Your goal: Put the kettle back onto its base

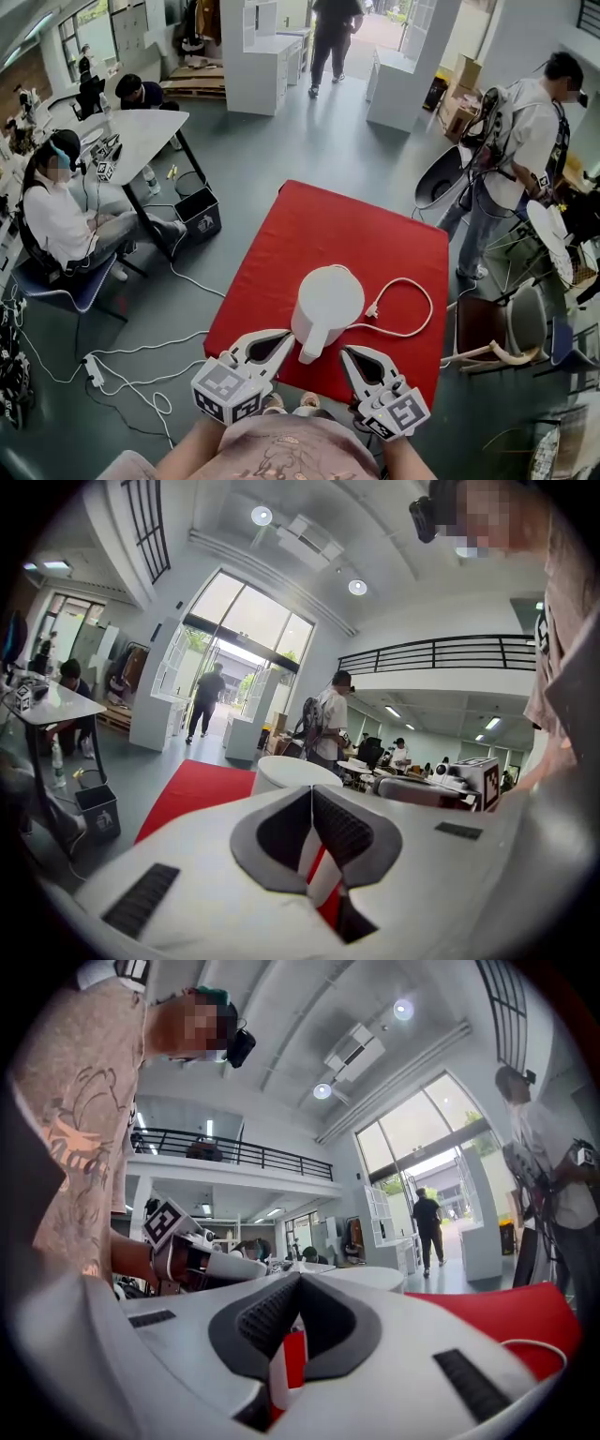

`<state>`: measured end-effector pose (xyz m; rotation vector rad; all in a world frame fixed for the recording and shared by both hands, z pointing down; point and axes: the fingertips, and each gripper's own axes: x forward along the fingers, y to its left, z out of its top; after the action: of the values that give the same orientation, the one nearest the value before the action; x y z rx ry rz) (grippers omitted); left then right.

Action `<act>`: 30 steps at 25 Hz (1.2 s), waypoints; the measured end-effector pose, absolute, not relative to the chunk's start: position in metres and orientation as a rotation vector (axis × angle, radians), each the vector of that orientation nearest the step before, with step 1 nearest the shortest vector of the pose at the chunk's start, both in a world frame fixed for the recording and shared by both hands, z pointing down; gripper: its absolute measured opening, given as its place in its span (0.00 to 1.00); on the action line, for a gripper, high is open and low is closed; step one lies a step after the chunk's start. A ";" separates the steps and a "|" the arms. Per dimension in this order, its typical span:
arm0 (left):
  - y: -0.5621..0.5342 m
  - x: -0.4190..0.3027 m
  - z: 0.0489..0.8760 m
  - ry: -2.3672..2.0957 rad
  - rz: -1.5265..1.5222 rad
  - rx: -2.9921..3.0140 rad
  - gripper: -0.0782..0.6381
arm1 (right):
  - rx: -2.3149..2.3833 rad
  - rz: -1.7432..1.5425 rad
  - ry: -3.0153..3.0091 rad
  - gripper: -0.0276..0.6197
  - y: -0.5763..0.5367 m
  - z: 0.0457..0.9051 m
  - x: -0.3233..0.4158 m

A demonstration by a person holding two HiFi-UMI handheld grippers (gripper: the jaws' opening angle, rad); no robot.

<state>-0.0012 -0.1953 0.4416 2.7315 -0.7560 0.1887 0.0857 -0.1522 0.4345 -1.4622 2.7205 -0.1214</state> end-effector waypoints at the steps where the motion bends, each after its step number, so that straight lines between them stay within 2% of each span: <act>1: -0.194 -0.001 0.441 -0.744 0.183 2.735 0.09 | -1.482 -0.131 2.710 0.05 -0.151 0.435 0.086; 15: -0.176 0.000 0.437 -0.690 0.160 2.799 0.09 | -1.590 -0.097 2.684 0.05 -0.129 0.428 0.070; 30: -0.096 0.009 0.431 -0.769 0.152 2.823 0.09 | -1.634 -0.095 2.632 0.05 -0.047 0.421 0.098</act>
<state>0.0095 -0.0957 0.4305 2.8232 -0.7692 0.1521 0.0976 -0.0468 0.4212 -1.6343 2.6324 -0.0945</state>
